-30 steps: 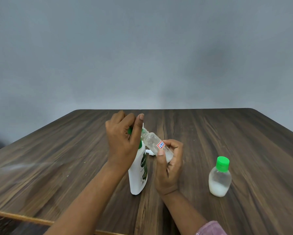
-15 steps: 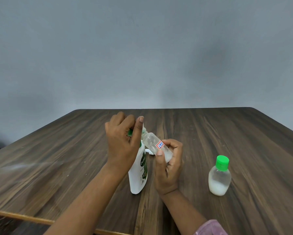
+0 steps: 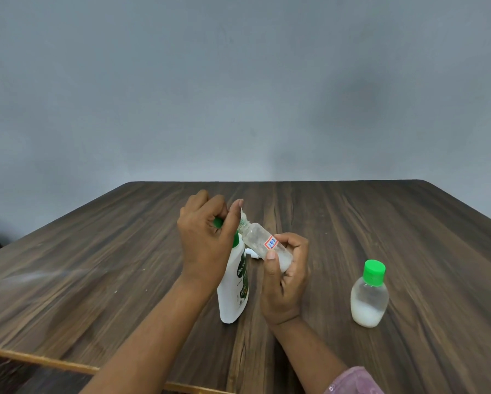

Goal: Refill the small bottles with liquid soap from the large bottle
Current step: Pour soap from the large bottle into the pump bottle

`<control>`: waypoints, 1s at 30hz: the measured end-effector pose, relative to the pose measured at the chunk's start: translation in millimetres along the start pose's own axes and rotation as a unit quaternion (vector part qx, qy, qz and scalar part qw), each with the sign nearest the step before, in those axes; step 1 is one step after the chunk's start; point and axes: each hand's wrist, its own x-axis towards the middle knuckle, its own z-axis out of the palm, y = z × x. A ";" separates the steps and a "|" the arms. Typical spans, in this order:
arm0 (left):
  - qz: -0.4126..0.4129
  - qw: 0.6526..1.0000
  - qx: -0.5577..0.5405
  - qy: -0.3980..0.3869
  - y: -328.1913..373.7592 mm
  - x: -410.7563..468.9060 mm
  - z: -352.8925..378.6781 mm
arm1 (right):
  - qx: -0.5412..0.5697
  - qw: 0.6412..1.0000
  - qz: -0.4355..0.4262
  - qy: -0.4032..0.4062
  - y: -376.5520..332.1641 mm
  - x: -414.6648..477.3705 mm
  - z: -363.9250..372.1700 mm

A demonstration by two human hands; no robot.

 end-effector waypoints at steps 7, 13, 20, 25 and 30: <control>0.019 0.998 -0.007 -0.051 1.1 22.4 -4.2 | 0.002 1.000 -0.001 -0.011 -1.2 0.0 1.1; -0.010 0.999 -0.041 -0.010 -8.2 8.6 -2.1 | 0.005 1.000 -0.003 -0.017 -1.2 -0.2 1.0; -0.008 0.999 -0.043 -0.020 -4.6 13.9 -3.6 | 0.010 1.000 -0.001 -0.024 -2.7 -0.6 0.1; -0.026 0.996 -0.061 -0.052 -6.3 24.0 -6.2 | 0.009 1.000 -0.003 -0.029 -1.6 0.7 1.3; -0.033 0.997 -0.062 -0.027 -10.0 10.9 -1.9 | 0.010 1.000 -0.005 -0.011 -2.5 1.3 -0.2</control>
